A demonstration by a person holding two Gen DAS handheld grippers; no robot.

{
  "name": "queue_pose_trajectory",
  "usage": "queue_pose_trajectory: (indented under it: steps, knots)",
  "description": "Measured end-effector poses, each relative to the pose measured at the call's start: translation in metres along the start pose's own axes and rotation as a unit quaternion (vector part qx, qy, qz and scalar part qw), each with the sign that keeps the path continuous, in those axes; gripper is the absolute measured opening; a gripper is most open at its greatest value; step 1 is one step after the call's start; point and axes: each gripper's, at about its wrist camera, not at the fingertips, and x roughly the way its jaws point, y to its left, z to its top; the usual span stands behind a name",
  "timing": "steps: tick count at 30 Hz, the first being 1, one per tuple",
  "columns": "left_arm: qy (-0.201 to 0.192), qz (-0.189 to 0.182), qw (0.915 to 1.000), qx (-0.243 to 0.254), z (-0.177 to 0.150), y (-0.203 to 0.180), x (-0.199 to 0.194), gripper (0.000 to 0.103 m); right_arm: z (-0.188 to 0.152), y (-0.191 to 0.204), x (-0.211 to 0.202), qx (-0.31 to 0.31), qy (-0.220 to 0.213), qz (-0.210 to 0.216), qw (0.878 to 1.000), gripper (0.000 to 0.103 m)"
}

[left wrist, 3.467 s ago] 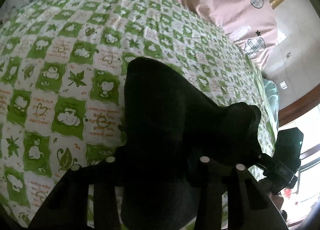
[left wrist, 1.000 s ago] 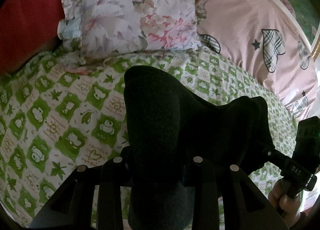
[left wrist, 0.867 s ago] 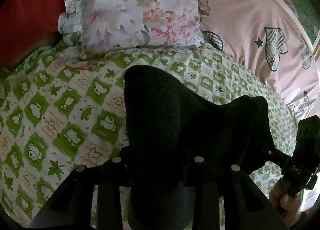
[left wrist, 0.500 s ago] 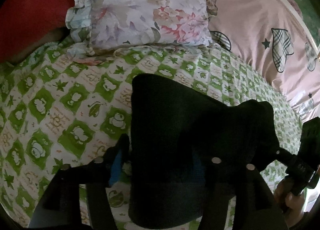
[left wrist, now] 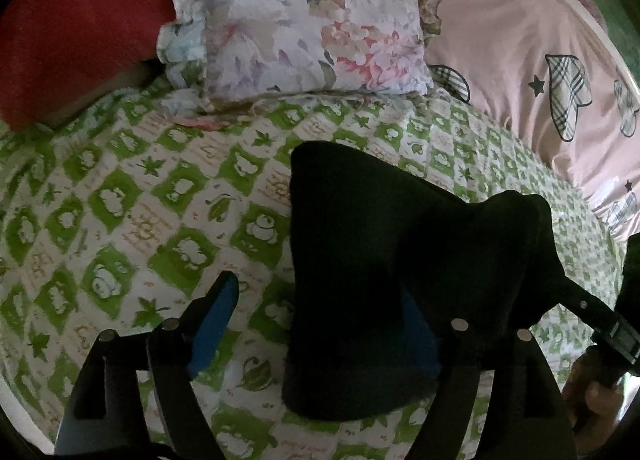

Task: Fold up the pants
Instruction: 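Open both grippers and release the folded black pants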

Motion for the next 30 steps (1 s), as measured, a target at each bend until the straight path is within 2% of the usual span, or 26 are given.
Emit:
queue_pose_trajectory:
  steps: [16,22,30]
  knots:
    - [-0.035,0.046,0.9977,0.036,-0.025,-0.007,-0.047,0.082,-0.026,0.055,-0.033,-0.104,-0.016,-0.038,0.994,0.099]
    - [-0.044,0.06,0.9951,0.065,-0.044,-0.019,-0.06,0.082,-0.041,0.062,-0.041,-0.124,-0.022,-0.049,0.991,0.101]
    - [-0.04,0.058,0.9944,0.08,-0.062,-0.031,-0.063,0.082,-0.056,0.063,-0.046,-0.132,-0.027,-0.058,0.989,0.102]
